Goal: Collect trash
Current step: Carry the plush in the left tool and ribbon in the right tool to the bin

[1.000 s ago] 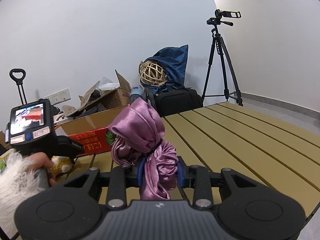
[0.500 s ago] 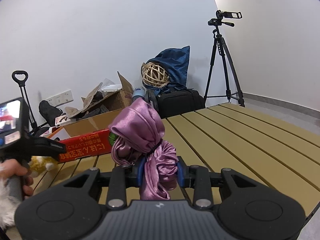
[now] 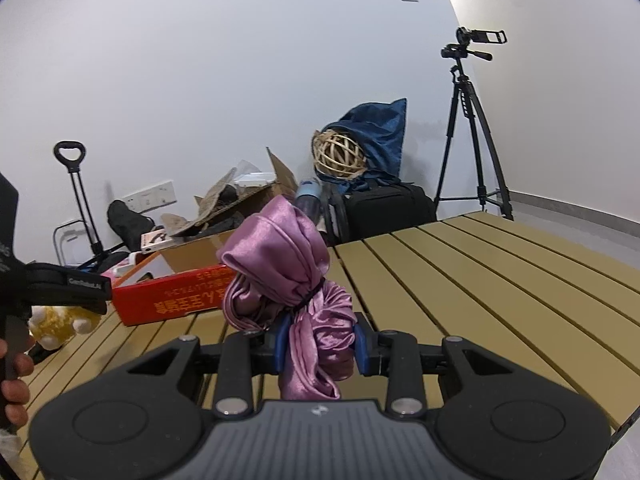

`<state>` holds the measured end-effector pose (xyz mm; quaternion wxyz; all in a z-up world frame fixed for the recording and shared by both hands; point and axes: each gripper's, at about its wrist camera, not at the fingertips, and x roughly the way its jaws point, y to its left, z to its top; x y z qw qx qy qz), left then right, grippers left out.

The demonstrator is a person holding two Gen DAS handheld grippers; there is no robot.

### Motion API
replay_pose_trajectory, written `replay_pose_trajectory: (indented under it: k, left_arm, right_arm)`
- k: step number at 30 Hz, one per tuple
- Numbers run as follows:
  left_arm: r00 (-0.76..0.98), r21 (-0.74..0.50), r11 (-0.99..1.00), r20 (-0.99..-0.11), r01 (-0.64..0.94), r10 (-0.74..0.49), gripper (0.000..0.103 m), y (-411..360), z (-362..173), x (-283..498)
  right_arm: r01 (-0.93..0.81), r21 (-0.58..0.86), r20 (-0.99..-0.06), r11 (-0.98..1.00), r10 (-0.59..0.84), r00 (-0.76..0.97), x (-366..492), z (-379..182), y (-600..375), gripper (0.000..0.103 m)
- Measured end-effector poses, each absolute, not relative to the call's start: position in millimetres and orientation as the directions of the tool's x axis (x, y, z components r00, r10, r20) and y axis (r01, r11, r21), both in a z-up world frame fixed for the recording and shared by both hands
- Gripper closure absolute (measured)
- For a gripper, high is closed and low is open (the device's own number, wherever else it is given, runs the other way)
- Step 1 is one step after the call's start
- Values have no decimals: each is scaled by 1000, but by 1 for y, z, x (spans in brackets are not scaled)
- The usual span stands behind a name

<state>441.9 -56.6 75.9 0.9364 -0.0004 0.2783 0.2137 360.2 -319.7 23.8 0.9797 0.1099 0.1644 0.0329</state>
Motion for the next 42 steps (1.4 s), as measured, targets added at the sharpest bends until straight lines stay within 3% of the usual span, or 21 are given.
replay_pose_trajectory:
  k: [17, 28, 42]
  left_arm:
    - [820, 67, 938, -468, -339, 330, 7, -58, 103, 306]
    - [836, 22, 966, -496, -259, 236, 8, -45, 94, 216]
    - [802, 9, 983, -577, -182, 154, 8, -27, 49, 135]
  right_arm:
    - [-162, 198, -273, 967, 213, 938, 292, 30, -301, 72]
    - [-180, 179, -292, 967, 227, 929, 218, 8, -304, 72]
    - [-241, 98, -464, 966, 258, 848, 154, -48, -286, 72]
